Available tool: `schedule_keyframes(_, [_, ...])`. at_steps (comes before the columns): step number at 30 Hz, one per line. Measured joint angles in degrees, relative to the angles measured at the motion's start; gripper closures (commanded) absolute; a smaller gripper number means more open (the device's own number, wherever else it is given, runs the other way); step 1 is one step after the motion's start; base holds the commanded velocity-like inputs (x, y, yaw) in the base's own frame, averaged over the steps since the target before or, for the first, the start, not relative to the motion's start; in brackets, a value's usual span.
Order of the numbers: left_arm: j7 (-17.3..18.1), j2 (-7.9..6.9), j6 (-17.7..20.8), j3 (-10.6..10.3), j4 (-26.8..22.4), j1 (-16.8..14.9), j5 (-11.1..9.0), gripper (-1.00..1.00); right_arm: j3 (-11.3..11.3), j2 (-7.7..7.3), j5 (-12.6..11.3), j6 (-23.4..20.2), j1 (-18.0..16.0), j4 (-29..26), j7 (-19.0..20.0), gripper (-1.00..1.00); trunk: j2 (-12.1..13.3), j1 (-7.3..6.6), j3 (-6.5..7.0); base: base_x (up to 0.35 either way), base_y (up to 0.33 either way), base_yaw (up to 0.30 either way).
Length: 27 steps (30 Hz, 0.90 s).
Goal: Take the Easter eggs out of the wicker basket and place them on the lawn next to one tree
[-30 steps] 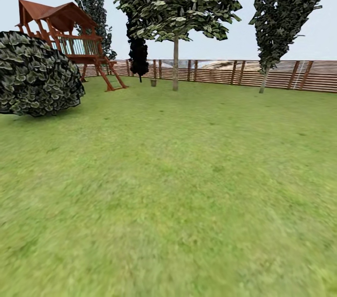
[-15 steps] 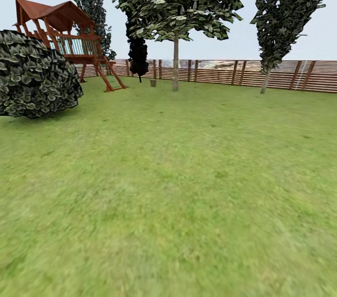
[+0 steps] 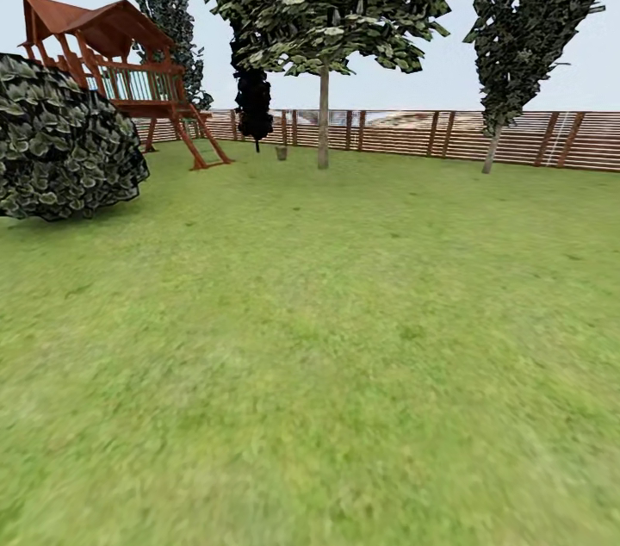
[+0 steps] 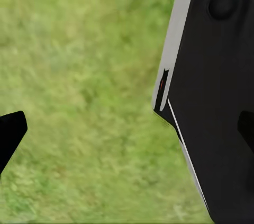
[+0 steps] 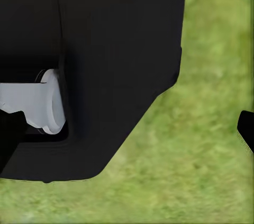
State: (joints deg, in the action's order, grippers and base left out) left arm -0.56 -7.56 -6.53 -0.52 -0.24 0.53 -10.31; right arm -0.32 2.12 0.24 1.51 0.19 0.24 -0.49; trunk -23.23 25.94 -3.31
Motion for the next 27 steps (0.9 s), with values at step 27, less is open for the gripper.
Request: schedule_keyframes(27, [0.0, 0.00, 0.0, 0.0, 0.0, 0.0, 0.0, -1.00, 0.0, -0.01, 0.0, 0.0, 0.0, 0.0, 0.0, -1.00, 0.0, 0.00, 0.00, 0.337, 0.000, 0.000])
